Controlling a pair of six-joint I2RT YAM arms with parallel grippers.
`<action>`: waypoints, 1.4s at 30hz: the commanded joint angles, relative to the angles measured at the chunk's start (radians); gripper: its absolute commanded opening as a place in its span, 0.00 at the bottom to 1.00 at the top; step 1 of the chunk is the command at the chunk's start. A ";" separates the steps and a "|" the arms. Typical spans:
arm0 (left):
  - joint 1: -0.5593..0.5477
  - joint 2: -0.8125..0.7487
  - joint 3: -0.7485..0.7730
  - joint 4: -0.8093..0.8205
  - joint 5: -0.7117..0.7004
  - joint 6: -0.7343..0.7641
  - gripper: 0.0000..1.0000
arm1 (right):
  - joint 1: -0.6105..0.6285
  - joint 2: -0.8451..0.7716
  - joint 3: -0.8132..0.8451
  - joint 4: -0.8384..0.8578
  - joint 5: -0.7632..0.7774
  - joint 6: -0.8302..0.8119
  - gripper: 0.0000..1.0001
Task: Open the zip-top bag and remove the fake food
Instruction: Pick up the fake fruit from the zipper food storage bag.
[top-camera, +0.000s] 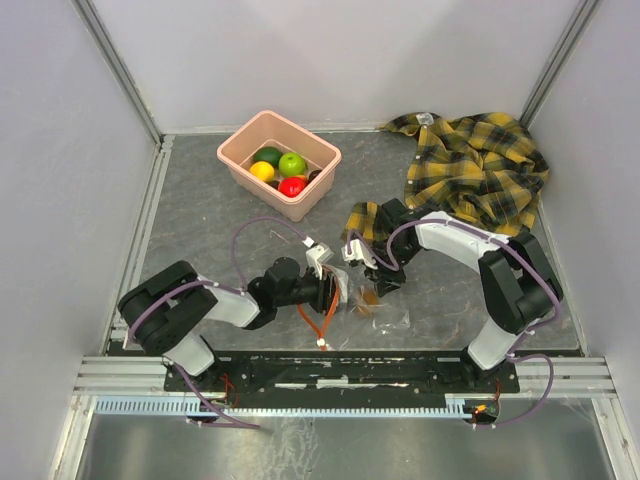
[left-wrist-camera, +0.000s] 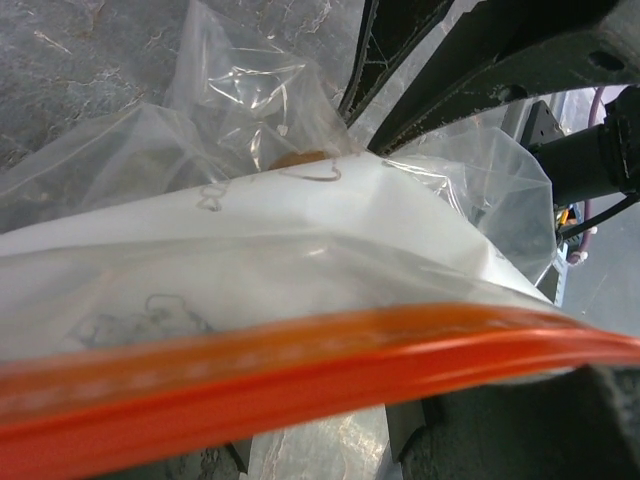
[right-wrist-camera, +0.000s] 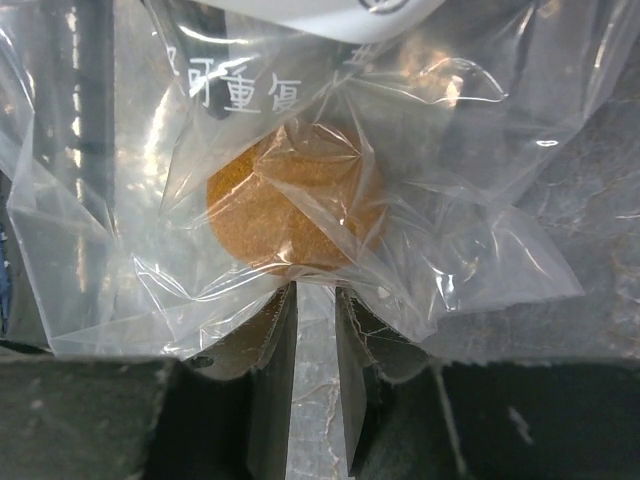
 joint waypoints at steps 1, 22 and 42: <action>-0.010 0.017 -0.004 0.089 -0.021 -0.007 0.55 | 0.009 0.008 0.045 -0.074 -0.020 -0.003 0.30; -0.049 0.093 -0.003 0.140 0.013 -0.110 0.71 | 0.037 0.051 0.078 -0.133 0.000 0.023 0.35; -0.105 0.172 -0.084 0.380 -0.082 -0.243 0.72 | 0.035 0.146 0.134 -0.203 -0.086 0.301 0.30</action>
